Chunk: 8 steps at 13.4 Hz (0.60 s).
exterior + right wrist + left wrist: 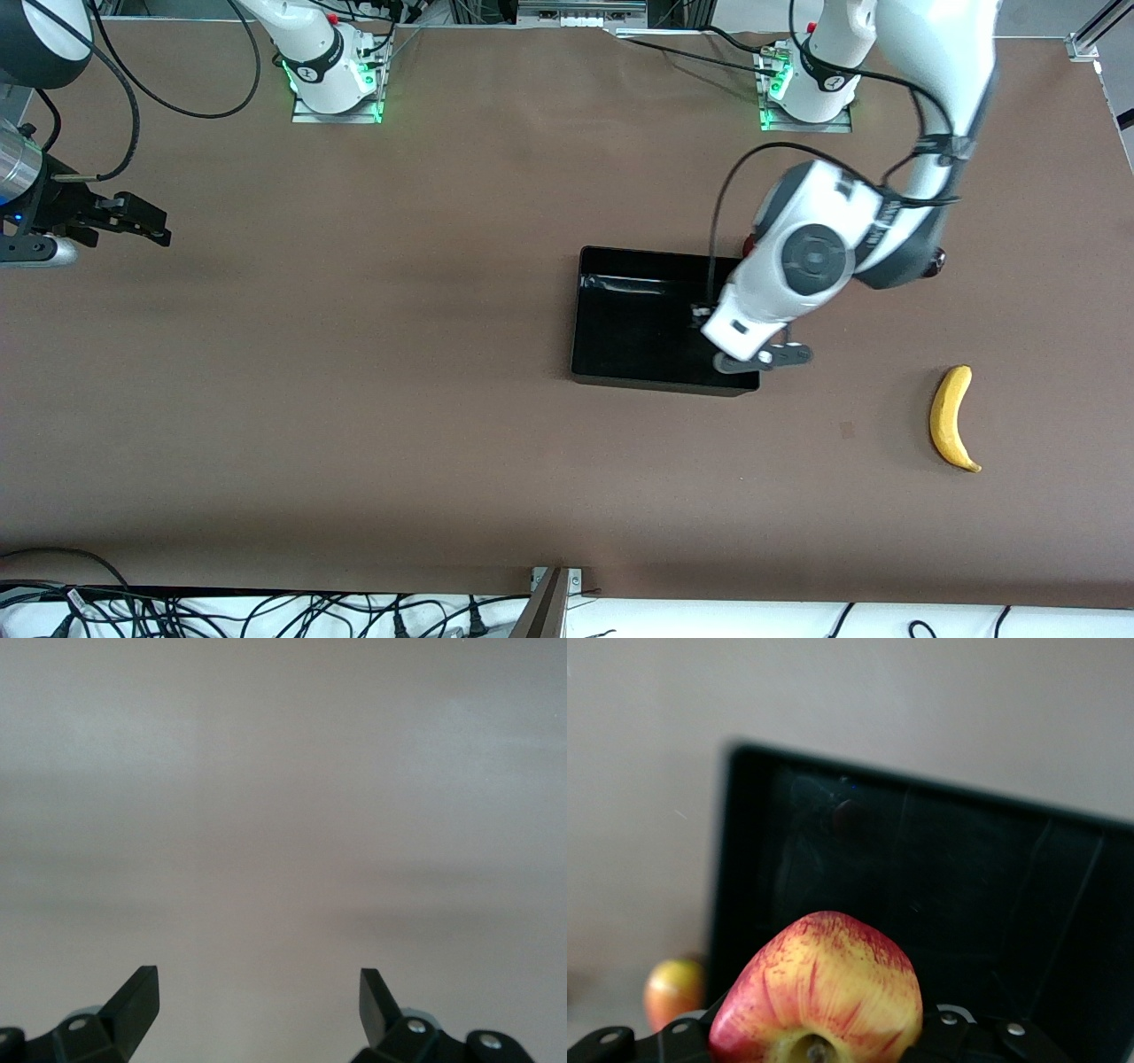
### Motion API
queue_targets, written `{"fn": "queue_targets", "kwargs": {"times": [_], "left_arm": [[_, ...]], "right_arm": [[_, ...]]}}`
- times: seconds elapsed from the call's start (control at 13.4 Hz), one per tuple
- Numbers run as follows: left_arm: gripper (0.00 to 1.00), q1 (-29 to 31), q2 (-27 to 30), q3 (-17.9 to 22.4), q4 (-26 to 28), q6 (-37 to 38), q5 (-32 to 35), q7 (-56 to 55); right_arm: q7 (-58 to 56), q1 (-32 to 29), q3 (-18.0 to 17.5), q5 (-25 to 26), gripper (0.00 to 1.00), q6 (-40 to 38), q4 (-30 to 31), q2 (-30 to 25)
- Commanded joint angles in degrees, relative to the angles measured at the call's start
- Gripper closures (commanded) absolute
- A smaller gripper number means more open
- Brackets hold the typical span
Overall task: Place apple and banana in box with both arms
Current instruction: 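Carry the red apple with the left gripper over the black box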
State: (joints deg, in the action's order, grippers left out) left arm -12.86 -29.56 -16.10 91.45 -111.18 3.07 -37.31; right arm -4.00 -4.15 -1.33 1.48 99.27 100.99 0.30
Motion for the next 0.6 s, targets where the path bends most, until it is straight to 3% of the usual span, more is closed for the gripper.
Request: {"fn": "queue_targets", "kwargs": {"times": [0.0,0.52], "left_arm": [[0.88,-4.3,-4.4,0.5,-1.4,-1.7,1.8,-3.4],[0.88,-8.6,-12.3,0.7,-0.8,-6.4,2.1,-3.7]], "right_arm": [[0.0,-0.4,0.4,0.0,0.00,-1.3,-0.9,0.0],[0.1,-0.4,0.4,-0.1,0.00,-1.3,-1.0,-0.1]]}}
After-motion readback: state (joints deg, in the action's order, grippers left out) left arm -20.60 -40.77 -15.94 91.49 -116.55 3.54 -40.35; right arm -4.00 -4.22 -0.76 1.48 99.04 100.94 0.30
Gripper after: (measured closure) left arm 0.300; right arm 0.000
